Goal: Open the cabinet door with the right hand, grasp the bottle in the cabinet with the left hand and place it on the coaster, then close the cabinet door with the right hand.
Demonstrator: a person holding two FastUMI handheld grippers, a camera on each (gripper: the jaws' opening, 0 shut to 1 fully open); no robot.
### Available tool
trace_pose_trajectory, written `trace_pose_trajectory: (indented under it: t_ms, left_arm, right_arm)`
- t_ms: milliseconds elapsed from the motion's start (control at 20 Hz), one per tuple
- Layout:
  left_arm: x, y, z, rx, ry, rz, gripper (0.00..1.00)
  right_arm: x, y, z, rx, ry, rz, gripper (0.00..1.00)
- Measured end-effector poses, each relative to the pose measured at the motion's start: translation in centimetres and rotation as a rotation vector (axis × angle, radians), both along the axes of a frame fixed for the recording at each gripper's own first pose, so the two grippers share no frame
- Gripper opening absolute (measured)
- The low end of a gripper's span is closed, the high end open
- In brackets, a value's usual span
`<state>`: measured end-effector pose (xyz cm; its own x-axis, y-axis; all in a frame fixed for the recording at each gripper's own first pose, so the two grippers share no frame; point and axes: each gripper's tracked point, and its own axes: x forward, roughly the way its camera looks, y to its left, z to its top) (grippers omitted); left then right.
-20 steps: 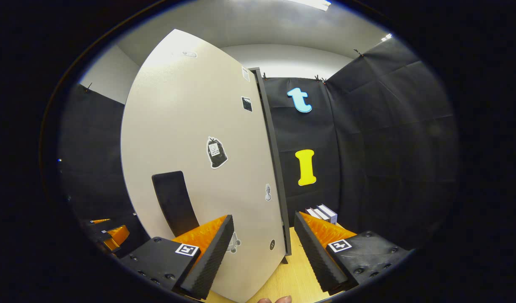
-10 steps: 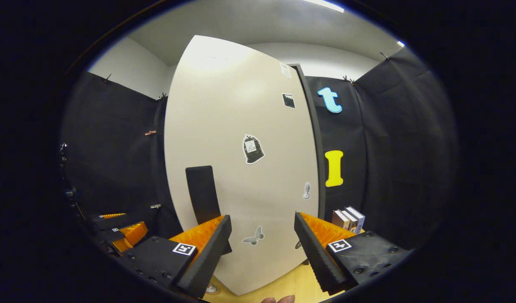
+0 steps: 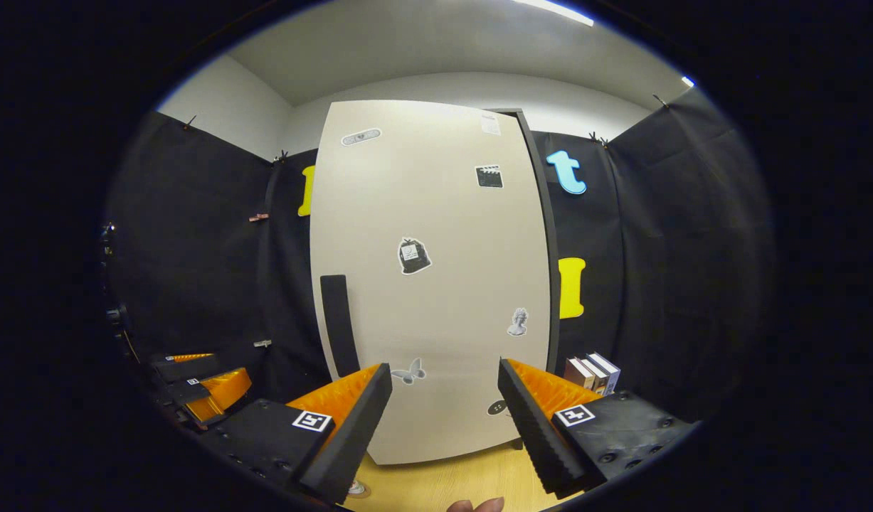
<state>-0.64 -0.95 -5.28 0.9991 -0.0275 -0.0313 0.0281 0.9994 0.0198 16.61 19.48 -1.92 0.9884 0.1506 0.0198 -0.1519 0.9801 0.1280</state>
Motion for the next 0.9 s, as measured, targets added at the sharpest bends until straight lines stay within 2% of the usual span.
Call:
trace_pose_trajectory:
  t_ms: [550, 900]
  left_arm:
    - [0.5, -1.2, 0.3, -0.012, 0.000, -0.026, 0.93]
    - [0.4, -2.3, 1.6, -0.010, -0.019, -0.043, 0.93]
  right_arm:
    - [0.2, -3.1, -0.3, -0.024, 0.003, -0.091, 0.98]
    - [0.1, -4.0, -1.2, -0.035, 0.022, -0.112, 0.98]
